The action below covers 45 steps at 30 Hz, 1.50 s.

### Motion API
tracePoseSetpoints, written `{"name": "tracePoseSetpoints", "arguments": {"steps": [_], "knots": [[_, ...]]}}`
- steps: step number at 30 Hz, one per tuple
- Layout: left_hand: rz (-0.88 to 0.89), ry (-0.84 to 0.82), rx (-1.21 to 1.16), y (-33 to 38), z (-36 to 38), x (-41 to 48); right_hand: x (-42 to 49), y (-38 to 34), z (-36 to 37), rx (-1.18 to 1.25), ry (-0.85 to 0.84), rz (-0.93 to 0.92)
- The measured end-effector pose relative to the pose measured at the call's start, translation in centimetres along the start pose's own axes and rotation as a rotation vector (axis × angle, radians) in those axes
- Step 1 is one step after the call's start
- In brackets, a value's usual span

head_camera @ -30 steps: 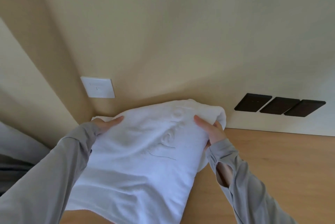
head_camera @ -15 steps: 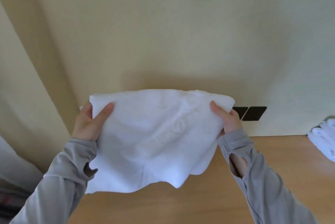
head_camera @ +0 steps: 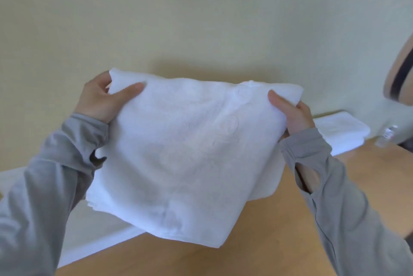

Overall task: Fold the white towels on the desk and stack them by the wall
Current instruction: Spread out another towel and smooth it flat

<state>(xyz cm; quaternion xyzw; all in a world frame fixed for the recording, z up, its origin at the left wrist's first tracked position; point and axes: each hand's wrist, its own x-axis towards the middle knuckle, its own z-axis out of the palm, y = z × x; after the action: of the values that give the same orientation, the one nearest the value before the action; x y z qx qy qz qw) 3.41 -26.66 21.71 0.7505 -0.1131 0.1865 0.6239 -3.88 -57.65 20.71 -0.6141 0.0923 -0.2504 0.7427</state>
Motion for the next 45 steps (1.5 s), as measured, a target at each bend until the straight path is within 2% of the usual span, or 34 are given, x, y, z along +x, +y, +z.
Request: {"name": "tracePoseSetpoints", "arguments": {"steps": [4,7,10,12,15,19,21,24,26,30,33,35,39,43,45], "knots": [[-0.08,-0.149,0.115,-1.7,8.8,1.9,2.5,2.9,-6.6,-0.043,0.12,0.099],[-0.292,-0.237,0.301,-6.8,16.1,3.4,5.0,8.4,-10.9,-0.011,0.222,0.188],[-0.456,-0.375,0.539,-13.3,23.6,2.3,7.1,16.0,-14.8,0.001,0.307,0.39],[-0.541,-0.445,0.588,-17.9,27.9,-0.3,8.0,21.2,-17.1,-0.017,0.273,0.57],[-0.57,-0.471,0.708,-23.6,32.3,-5.8,10.1,26.7,-20.5,0.082,0.131,0.816],[-0.73,-0.354,0.763,-26.1,34.5,-15.3,13.6,29.2,-25.6,0.012,-0.054,0.918],[-0.685,-0.356,0.795,-25.3,35.7,-19.8,14.0,29.5,-28.2,-0.132,-0.115,0.904],[-0.56,-0.471,0.829,-23.7,38.6,-23.9,12.6,30.1,-32.2,-0.429,0.009,0.74],[-0.504,-0.56,0.88,-23.5,40.7,-25.2,10.9,30.8,-34.3,-0.545,0.037,0.737],[-0.489,-0.621,1.079,-23.4,42.8,-24.7,8.8,32.7,-34.5,-0.542,-0.155,0.917],[-0.367,-0.637,1.11,-23.3,42.6,-24.4,8.8,33.2,-32.9,-0.55,-0.089,0.97],[-0.346,-0.627,1.063,-23.2,42.0,-24.0,9.0,33.0,-31.9,-0.513,-0.105,0.992],[-0.38,-0.491,1.043,-22.9,39.1,-20.8,11.5,30.0,-29.3,-0.587,-0.162,0.749],[-0.27,-0.168,1.014,-18.7,34.3,-14.2,17.9,23.5,-26.0,-0.786,-0.179,0.251],[-0.145,-0.064,1.026,-16.4,31.4,-11.2,21.3,19.0,-25.3,-0.946,-0.151,-0.029]]}}
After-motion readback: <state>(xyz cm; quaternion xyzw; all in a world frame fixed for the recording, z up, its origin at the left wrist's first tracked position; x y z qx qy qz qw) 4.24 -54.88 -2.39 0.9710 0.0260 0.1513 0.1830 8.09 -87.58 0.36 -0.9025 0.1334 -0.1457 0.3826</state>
